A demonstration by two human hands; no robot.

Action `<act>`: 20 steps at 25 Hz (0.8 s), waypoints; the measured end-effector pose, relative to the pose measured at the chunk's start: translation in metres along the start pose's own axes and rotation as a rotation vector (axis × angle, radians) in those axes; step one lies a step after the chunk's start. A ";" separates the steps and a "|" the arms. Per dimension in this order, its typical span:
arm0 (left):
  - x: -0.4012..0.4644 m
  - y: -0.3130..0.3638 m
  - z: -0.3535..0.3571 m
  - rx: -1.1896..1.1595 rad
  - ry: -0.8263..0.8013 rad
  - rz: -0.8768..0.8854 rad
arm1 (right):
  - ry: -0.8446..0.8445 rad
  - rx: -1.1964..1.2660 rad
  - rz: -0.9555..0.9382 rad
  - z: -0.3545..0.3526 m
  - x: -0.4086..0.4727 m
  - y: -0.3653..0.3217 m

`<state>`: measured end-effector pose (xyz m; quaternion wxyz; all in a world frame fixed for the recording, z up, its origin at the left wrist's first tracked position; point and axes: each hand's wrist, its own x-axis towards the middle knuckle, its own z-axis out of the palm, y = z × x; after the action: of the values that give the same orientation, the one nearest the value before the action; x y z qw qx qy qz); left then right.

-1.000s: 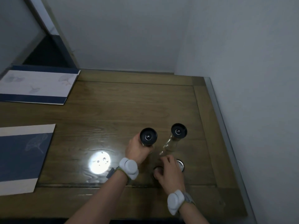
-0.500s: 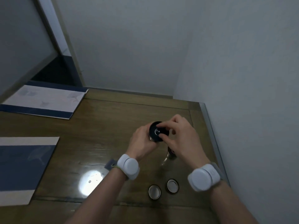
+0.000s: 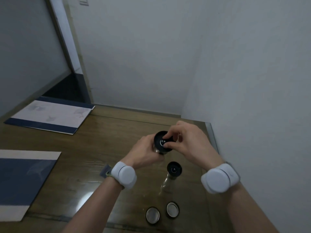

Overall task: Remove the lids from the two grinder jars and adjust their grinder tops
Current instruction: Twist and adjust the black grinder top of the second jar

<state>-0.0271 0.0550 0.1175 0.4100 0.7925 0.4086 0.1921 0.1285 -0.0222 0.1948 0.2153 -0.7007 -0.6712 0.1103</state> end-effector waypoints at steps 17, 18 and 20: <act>-0.006 0.044 0.052 -0.016 0.402 0.105 | 0.406 0.231 0.240 0.006 -0.036 0.012; -0.006 0.046 0.054 -0.027 0.407 0.100 | 0.423 0.235 0.247 0.008 -0.036 0.011; -0.006 0.049 0.058 -0.048 0.407 0.101 | 0.446 0.238 0.257 0.011 -0.037 0.010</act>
<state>0.0304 0.0052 0.1232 0.3277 0.7466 0.4381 0.3785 0.1300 -0.0576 0.1753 0.4228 -0.7569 -0.4950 0.0579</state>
